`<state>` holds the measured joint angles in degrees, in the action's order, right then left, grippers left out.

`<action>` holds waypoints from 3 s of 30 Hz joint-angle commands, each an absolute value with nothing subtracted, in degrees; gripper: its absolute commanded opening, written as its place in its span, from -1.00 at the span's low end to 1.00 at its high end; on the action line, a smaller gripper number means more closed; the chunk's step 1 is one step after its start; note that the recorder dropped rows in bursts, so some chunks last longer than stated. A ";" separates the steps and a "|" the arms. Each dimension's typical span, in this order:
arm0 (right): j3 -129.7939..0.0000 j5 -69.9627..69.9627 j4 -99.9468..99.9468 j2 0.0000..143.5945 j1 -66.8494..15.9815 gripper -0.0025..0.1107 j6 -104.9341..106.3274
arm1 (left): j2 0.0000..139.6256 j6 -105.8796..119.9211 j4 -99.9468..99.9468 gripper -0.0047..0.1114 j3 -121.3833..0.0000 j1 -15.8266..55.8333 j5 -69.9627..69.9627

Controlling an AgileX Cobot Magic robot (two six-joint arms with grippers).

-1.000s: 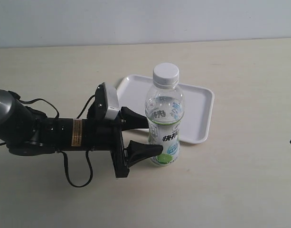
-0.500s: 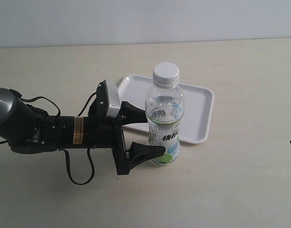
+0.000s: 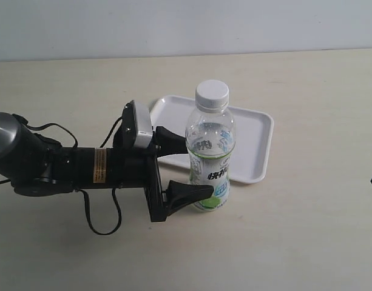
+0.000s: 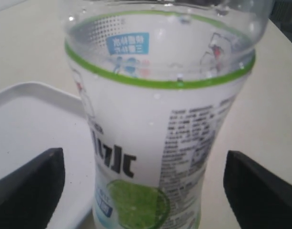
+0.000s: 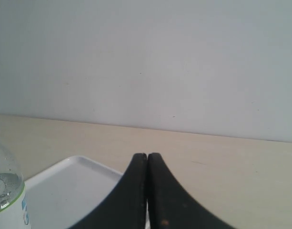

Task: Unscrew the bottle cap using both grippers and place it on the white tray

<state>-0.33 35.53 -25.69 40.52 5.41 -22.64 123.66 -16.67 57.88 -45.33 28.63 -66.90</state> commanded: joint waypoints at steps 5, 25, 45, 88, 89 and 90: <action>0.00 35.63 -25.85 40.32 5.28 -0.96 -22.79 | 123.69 -14.83 53.95 0.57 -45.45 32.62 -67.32; 0.00 35.63 -25.85 40.32 5.28 -0.96 -22.79 | 123.81 -13.66 48.94 0.57 -45.45 34.07 -64.22; 0.00 35.29 -25.85 40.32 5.28 -0.96 -22.79 | 127.19 -13.72 48.65 0.46 -48.13 34.07 -65.23; -63.07 17.63 -99.95 74.93 11.08 -0.96 -100.58 | 127.19 -10.28 53.14 -0.92 -48.13 34.07 -65.23; -64.39 23.19 -99.95 75.49 11.39 -0.96 -100.07 | 127.19 -10.28 53.14 -0.92 -48.13 34.07 -65.23; -65.98 28.70 -99.95 76.22 11.86 -0.96 -100.18 | 127.19 -10.12 53.14 -0.92 -48.13 34.07 -65.23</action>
